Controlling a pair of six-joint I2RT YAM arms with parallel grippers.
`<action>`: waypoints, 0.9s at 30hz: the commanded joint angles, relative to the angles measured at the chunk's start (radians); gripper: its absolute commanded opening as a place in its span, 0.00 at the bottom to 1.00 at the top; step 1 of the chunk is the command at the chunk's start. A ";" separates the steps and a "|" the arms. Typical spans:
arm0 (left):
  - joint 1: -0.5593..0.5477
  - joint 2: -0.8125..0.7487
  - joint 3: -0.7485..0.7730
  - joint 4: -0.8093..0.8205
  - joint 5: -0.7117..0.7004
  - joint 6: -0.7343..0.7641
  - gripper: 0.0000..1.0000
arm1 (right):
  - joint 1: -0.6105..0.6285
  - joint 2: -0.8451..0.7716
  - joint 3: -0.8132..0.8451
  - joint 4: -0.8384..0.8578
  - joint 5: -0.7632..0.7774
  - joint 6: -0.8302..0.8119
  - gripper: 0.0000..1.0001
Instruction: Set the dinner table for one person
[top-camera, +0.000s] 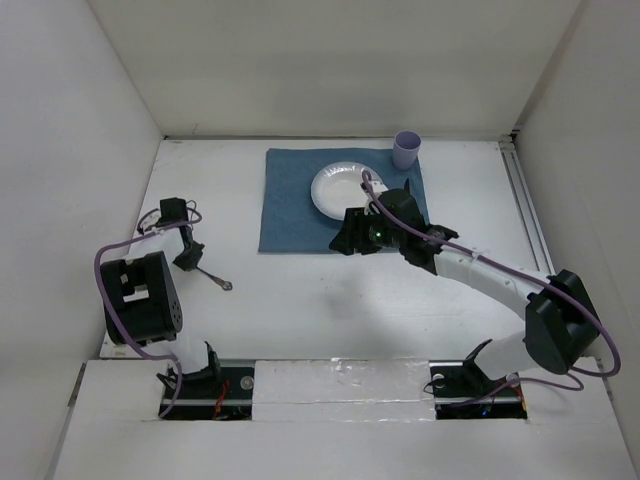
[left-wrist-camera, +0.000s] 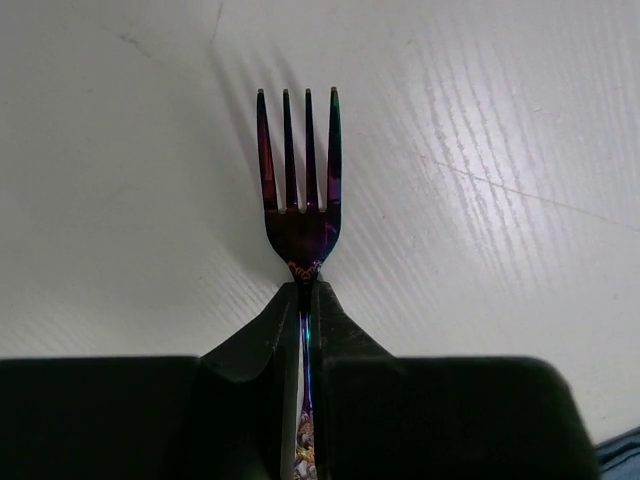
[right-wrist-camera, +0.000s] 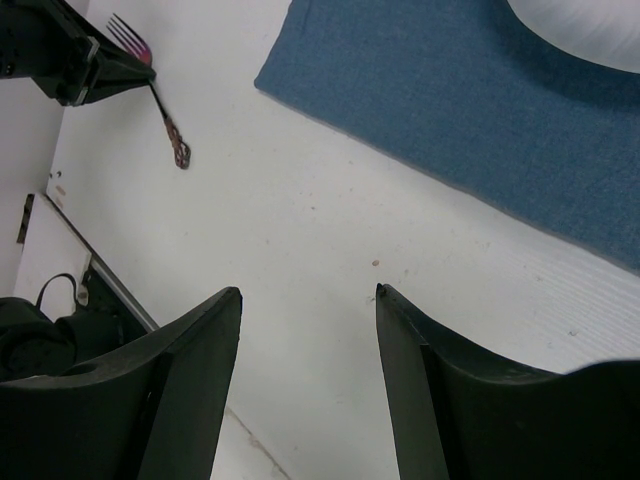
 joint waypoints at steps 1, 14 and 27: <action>-0.005 0.084 -0.060 -0.020 0.063 -0.024 0.00 | -0.004 -0.028 0.002 0.048 0.008 -0.004 0.62; -0.094 -0.114 0.222 -0.119 0.210 0.205 0.00 | -0.004 -0.037 0.002 0.048 0.038 -0.004 0.62; -0.462 0.485 1.085 -0.388 0.213 0.531 0.00 | -0.055 -0.067 -0.016 0.048 0.067 -0.004 0.62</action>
